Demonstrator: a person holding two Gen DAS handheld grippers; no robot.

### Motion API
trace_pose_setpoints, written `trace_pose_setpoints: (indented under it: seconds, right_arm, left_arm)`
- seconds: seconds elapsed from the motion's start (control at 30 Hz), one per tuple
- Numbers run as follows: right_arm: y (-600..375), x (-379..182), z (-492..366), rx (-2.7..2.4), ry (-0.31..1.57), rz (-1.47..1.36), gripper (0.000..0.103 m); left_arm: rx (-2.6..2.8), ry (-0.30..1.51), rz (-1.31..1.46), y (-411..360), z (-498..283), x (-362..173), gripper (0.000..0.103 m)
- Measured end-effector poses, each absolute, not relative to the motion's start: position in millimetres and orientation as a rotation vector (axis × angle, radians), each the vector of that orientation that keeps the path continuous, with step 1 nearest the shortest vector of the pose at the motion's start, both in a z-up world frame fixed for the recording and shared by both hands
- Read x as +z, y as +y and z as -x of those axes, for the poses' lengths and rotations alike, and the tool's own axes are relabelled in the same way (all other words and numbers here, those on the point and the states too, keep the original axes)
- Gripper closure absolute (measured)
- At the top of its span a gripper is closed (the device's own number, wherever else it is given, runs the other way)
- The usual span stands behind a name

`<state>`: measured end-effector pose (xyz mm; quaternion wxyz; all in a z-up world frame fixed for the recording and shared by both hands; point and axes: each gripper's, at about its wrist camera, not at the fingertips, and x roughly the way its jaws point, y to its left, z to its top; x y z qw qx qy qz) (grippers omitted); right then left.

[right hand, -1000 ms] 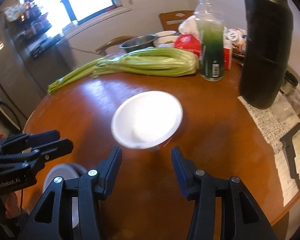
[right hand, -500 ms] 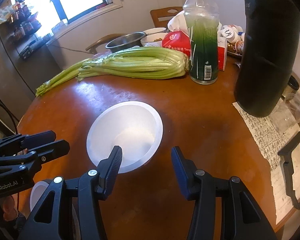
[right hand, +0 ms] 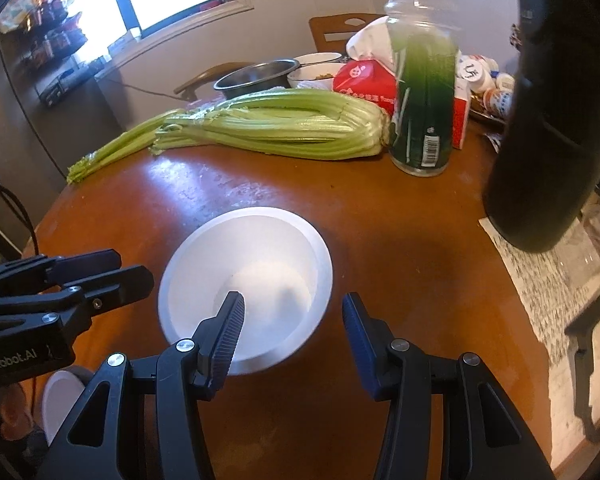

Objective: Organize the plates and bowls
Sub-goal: 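Grasp the rim of the red-printed paper bowl with the left gripper, then lift the red-printed bowl with the left gripper over the steel bowl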

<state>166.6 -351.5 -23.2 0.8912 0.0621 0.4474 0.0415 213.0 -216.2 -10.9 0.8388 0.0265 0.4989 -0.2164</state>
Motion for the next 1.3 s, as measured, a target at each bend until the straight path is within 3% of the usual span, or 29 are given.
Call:
trace_pose_setpoints:
  seconds: [0.73,1.3]
  right_arm:
    - [-268.0,-28.9,-177.9,0.296,0.935,0.004,0.055]
    - [-248.5,3.0,-159.8,0.334,0.869,0.009,0.056]
  left_arm:
    - [-0.398,1.121,-0.012,-177.5,-235.4,-38.7,0.054]
    - [-0.379,1.026,0.003,-150.6,-210.3,1.4,0.054]
